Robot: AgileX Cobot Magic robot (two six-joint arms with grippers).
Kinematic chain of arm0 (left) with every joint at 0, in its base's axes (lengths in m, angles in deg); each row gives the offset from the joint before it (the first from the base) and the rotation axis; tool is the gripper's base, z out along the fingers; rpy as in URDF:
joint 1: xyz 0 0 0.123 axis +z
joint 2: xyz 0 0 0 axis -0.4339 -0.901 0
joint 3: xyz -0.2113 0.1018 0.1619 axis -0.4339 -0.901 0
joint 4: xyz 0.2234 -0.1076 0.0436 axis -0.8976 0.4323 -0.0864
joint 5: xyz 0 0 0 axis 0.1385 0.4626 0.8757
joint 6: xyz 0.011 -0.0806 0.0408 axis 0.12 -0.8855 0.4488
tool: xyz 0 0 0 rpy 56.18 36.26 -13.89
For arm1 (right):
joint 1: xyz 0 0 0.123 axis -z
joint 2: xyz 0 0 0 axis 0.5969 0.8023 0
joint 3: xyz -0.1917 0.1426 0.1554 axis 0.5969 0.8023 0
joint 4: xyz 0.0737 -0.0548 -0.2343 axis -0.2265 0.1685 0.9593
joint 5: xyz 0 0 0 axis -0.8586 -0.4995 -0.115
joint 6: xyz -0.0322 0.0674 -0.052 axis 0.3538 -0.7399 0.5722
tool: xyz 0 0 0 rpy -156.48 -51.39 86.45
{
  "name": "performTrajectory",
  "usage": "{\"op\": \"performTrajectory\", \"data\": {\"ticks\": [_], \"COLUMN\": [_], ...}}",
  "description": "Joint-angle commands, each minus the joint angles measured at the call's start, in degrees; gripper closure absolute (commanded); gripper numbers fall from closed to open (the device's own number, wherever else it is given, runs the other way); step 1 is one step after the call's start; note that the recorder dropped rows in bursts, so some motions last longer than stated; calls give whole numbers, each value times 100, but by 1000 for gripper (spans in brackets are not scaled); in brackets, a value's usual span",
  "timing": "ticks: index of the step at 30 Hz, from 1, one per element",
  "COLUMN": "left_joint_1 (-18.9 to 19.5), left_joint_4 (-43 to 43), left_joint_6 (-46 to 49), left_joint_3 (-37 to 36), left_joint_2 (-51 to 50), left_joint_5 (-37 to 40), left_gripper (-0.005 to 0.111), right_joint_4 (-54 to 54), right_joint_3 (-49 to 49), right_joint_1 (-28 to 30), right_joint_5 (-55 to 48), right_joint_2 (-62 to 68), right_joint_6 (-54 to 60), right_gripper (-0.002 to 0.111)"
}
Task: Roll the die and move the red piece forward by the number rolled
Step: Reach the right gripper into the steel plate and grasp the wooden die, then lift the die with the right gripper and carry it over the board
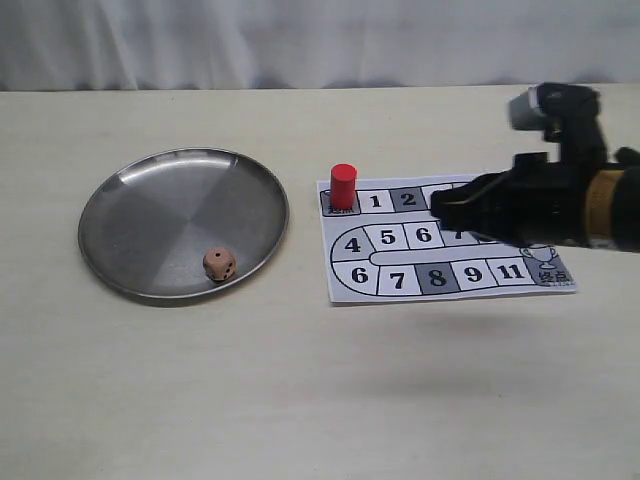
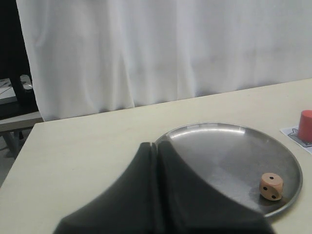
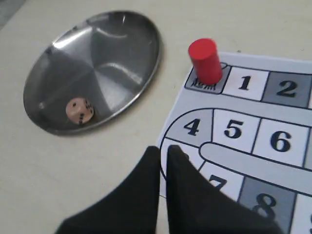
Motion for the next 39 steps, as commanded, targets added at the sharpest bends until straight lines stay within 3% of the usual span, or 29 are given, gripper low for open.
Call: {"op": "performTrajectory", "data": {"ticks": [1, 4, 7, 10, 12, 19, 21, 24, 28, 31, 33, 35, 39], "left_joint_1": [-48, -48, -48, -48, -48, -48, -48, -48, -48, -48, -48, -48, -48], "left_joint_4": [13, 13, 13, 13, 13, 13, 13, 13, 13, 13, 13, 13, 13], "left_joint_6": [-5, -5, -5, -5, -5, -5, -5, -5, -5, -5, -5, -5, -5], "left_joint_3": [-10, -10, -10, -10, -10, -10, -10, -10, -10, -10, -10, -10, -10], "left_joint_2": [6, 6, 6, 6, 6, 6, 6, 6, 6, 6, 6, 6, 6], "left_joint_5": [-55, -55, -55, -55, -55, -55, -55, -55, -55, -55, -55, -55, -55], "left_gripper": [107, 107, 107, 107, 107, 107, 107, 107, 107, 107, 107, 107, 107], "right_joint_4": [282, 310, 665, 1487, 1487, 1289, 338, -2131, -7121, -9974, -10877, -10891, -10203], "right_joint_3": [-636, -1193, -1877, -2659, -3141, -3720, -3792, -4150, -4649, -4786, -4835, -4944, -5315], "right_joint_1": [-1501, -2417, -2957, -3158, -3185, -3185, -3175, -3077, -2767, -2724, -2809, -2988, -3191], "right_joint_5": [-1413, -1936, -1664, -1434, -1500, -4041, -4836, -5998, -5877, -5789, -5789, -5779, -5790], "right_joint_2": [638, 1032, 1529, 2190, 2567, 2916, 2900, 2911, 2911, 2925, 3006, 3188, 3716], "right_joint_6": [-196, -196, -347, -1439, -1299, -215, 989, 3300, 7896, 10562, 11355, 11353, 10328], "right_gripper": [104, 104, 104, 104, 104, 104, 104, 104, 104, 104, 102, 91, 55]}}
